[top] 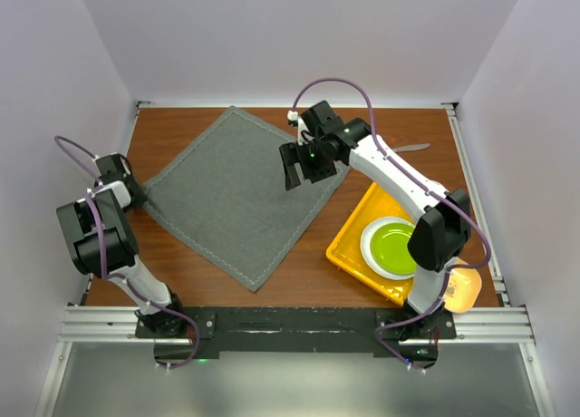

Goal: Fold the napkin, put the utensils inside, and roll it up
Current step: Fold the napkin

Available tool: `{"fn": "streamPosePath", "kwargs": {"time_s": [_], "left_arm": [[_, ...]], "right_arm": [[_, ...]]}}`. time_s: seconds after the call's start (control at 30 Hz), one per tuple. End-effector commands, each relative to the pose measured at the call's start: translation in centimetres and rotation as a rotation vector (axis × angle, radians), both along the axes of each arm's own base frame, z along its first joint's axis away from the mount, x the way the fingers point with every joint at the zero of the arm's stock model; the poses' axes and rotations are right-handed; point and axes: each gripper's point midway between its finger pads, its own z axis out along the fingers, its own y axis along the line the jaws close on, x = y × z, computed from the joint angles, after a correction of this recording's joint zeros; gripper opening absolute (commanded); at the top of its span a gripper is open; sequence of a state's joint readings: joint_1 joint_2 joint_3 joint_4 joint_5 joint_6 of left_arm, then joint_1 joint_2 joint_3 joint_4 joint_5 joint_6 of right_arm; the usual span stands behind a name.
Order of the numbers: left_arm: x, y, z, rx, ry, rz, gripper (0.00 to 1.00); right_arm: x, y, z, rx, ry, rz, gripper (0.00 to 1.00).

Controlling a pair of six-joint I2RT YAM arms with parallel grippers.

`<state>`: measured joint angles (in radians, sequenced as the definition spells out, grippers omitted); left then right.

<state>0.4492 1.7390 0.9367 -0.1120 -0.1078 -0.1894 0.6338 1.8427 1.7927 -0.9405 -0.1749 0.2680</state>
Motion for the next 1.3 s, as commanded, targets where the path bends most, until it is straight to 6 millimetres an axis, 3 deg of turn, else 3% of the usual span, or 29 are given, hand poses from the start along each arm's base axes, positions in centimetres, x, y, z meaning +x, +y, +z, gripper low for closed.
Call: {"fn": "streamPosePath", "kwargs": {"time_s": [0.0,0.17,0.47,0.53,0.63,0.73,0.77,0.83,0.87,0.9,0.93,0.97,1.03,1.07,1.13,1.17,1.23,1.27], "left_arm": [[-1.1,-0.3,-2.2,-0.026,0.069,0.011,0.27],[-0.8,0.5,-1.1,0.007,0.072,0.013,0.0],[-0.9,0.7,3.8,0.051,-0.029,0.08,0.0],[-0.6,-0.2,4.5,0.041,-0.049,0.076,0.0],[0.4,-2.3,7.2,0.037,-0.118,0.053,0.0],[2.0,-5.8,9.3,0.013,-0.166,-0.017,0.0],[2.7,-8.1,9.6,0.004,-0.176,-0.061,0.0],[3.3,-10.5,10.4,-0.016,-0.193,-0.1,0.0],[3.9,-13.0,10.6,-0.036,-0.206,-0.143,0.0],[4.1,-14.2,10.7,-0.043,-0.209,-0.159,0.0],[4.7,-15.4,11.0,-0.053,-0.226,-0.181,0.0],[5.1,-18.0,11.0,-0.067,-0.229,-0.236,0.0],[6.2,-20.1,11.2,-0.061,-0.227,-0.28,0.0],[6.5,-22.5,11.2,-0.068,-0.226,-0.335,0.0],[7.7,-25.3,11.2,-0.088,-0.226,-0.386,0.0],[7.7,-28.2,11.3,-0.099,-0.231,-0.445,0.0],[9.0,-31.0,11.6,-0.103,-0.254,-0.491,0.0],[8.9,-33.4,11.8,-0.11,-0.263,-0.542,0.0]], "right_arm": [[-0.1,-0.6,2.3,0.024,-0.066,-0.002,0.81],[-0.2,-0.7,2.4,0.022,-0.068,-0.001,0.81],[-0.1,-0.3,2.6,0.037,-0.059,0.007,0.81],[-0.1,-0.3,2.9,0.04,-0.064,0.007,0.81],[-0.1,-0.3,3.6,0.05,-0.067,0.002,0.81],[-0.3,-0.4,4.0,0.056,-0.066,-0.006,0.81],[-0.3,-0.5,4.1,0.055,-0.066,-0.012,0.81],[-0.3,-0.7,4.4,0.063,-0.056,-0.035,0.81],[-0.1,-1.2,4.5,0.067,-0.045,-0.053,0.81],[-0.1,-1.3,4.5,0.075,-0.034,-0.061,0.81],[0.0,-1.8,4.5,0.078,-0.023,-0.084,0.81],[0.5,-2.4,4.5,0.078,-0.02,-0.11,0.81],[0.8,-3.4,4.7,0.076,-0.013,-0.146,0.81],[1.1,-4.2,4.9,0.076,-0.015,-0.165,0.81],[1.4,-5.3,5.1,0.063,-0.024,-0.198,0.81],[1.6,-6.1,5.6,0.064,-0.039,-0.219,0.81],[1.6,-7.0,5.8,0.057,-0.042,-0.241,0.81],[1.7,-7.6,6.2,0.059,-0.048,-0.256,0.81]]}}
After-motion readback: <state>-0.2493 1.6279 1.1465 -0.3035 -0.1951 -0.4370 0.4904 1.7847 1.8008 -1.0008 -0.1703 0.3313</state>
